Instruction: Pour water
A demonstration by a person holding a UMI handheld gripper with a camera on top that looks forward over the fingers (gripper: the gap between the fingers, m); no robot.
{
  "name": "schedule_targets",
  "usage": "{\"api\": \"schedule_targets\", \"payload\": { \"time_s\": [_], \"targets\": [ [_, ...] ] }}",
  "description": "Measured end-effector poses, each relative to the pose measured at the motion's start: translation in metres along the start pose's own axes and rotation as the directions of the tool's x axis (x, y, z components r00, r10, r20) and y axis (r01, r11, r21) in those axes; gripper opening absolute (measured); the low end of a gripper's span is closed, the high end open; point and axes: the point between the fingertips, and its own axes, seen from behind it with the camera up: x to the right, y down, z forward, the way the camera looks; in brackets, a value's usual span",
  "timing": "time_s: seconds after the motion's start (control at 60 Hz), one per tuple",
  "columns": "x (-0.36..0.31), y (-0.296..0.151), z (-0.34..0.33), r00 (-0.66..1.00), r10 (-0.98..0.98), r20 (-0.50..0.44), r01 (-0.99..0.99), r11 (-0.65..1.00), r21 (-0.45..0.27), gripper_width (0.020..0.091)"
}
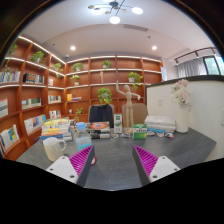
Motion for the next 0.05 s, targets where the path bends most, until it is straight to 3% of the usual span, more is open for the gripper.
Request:
{"api": "schedule_targets", "payload": {
  "time_s": [0.05],
  "targets": [
    [0.006, -0.0005, -0.0035, 1.0, 0.002, -0.012, -0.002, 1.0, 0.006, 0.0765]
  ]
}}
